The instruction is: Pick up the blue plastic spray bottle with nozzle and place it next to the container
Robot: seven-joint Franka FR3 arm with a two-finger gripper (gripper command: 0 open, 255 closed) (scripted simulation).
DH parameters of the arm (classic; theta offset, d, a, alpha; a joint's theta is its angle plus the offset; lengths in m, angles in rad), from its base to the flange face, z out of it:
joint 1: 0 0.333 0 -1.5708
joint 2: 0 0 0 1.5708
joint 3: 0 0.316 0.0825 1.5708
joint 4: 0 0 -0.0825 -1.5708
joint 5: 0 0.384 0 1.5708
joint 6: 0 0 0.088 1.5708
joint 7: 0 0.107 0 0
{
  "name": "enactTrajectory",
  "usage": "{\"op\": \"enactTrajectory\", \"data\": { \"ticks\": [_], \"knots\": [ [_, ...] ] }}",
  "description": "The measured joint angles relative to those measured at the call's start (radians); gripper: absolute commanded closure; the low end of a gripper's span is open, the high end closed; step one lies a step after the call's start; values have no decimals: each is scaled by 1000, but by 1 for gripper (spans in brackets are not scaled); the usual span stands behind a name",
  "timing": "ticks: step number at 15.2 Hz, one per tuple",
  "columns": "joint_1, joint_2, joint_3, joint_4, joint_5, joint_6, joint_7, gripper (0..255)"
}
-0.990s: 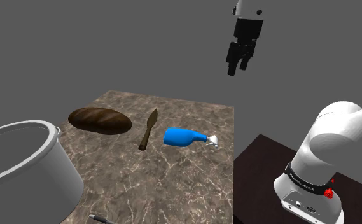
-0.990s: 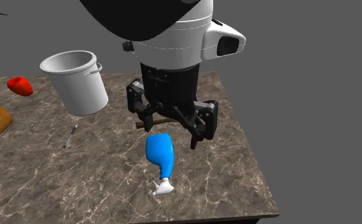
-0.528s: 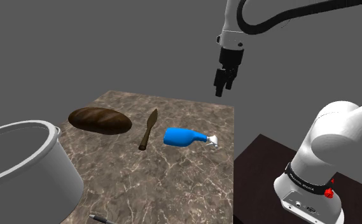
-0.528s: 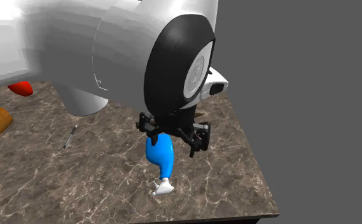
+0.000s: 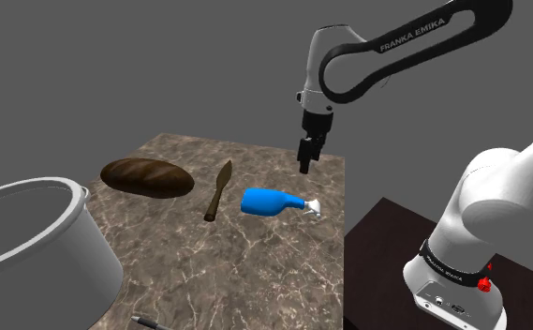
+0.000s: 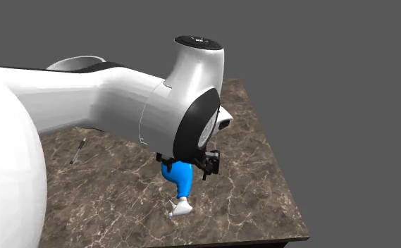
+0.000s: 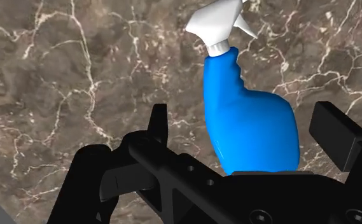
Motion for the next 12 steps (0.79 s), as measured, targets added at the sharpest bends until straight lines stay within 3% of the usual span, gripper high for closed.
{"op": "enactTrajectory", "data": {
  "ticks": [6,12],
  "knots": [
    [40,202,9,-29,40,217,-90,0],
    [53,300,16,-49,61,334,-120,0]
  ]
}}
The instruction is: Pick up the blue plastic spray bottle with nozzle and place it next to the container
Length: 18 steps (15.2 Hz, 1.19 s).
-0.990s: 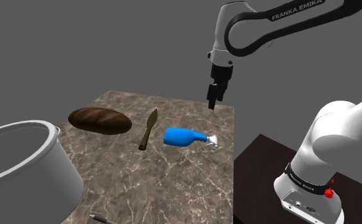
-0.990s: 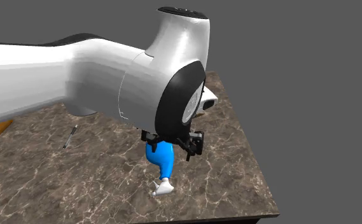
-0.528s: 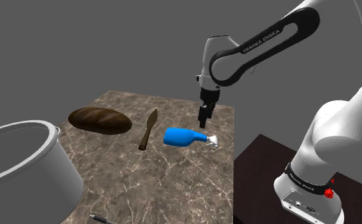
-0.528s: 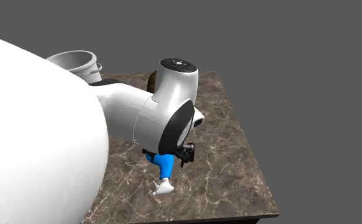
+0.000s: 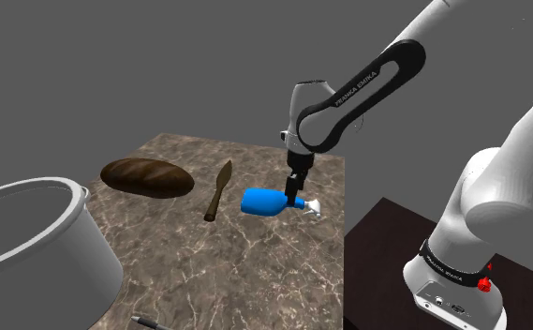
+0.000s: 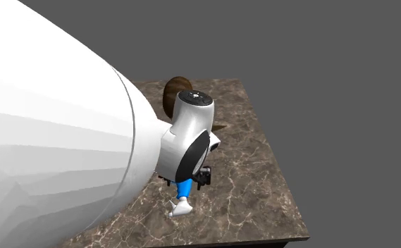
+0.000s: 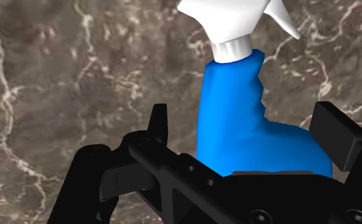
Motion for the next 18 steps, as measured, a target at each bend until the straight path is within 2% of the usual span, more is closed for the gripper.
{"op": "enactTrajectory", "data": {
  "ticks": [4,9,10,18],
  "knots": [
    [6,41,5,-11,10,53,-4,0],
    [7,46,6,-11,11,58,-4,0],
    [7,46,6,-11,11,58,-4,255],
    [7,46,6,-12,11,58,-4,255]
  ]
}}
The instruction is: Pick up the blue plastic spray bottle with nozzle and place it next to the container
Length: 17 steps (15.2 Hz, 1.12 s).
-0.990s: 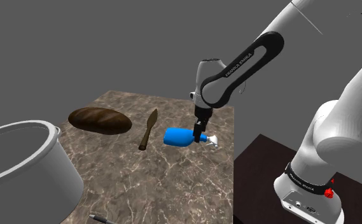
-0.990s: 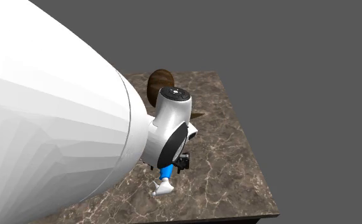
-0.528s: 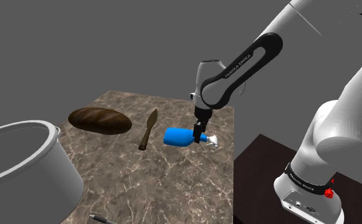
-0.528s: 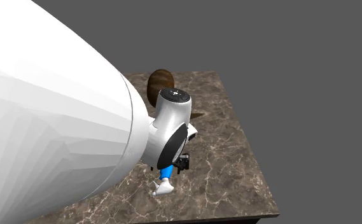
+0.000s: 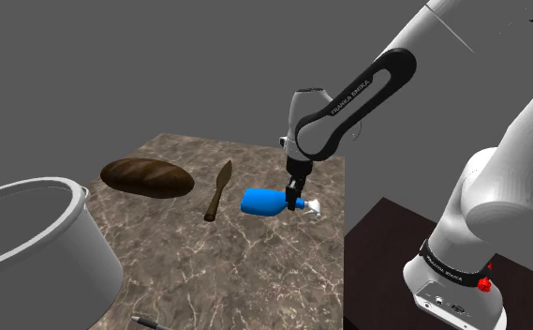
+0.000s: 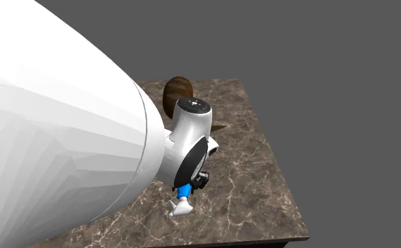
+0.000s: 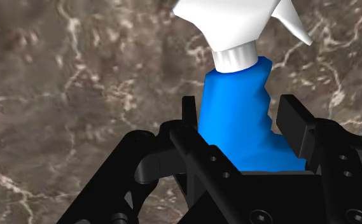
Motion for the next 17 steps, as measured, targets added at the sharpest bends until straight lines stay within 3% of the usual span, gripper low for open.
{"op": "enactTrajectory", "data": {
  "ticks": [4,17],
  "knots": [
    [-1,-15,-1,2,-3,-17,3,255],
    [-10,-162,-6,65,-32,-225,38,255]
  ]
}}
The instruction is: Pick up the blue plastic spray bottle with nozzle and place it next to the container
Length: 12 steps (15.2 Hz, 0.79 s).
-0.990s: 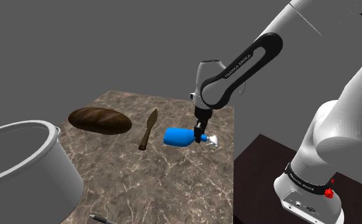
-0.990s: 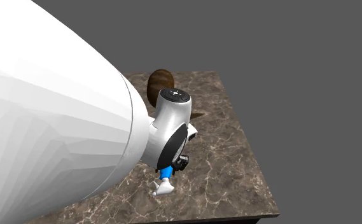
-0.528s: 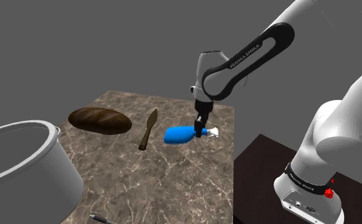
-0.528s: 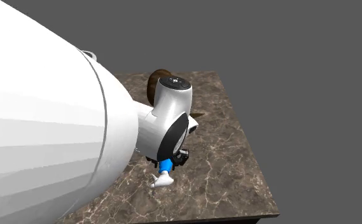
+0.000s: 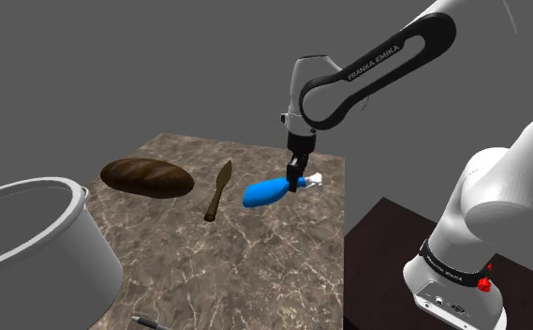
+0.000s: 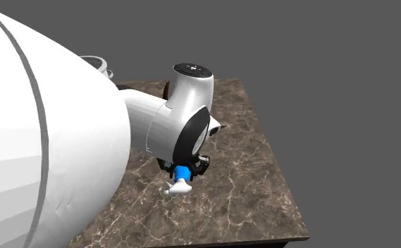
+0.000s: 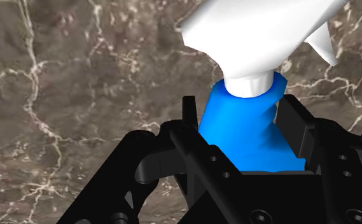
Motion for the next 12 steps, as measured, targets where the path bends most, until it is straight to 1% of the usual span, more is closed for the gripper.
{"op": "enactTrajectory", "data": {
  "ticks": [12],
  "knots": [
    [-7,-87,-8,92,-19,-178,23,255]
  ]
}}
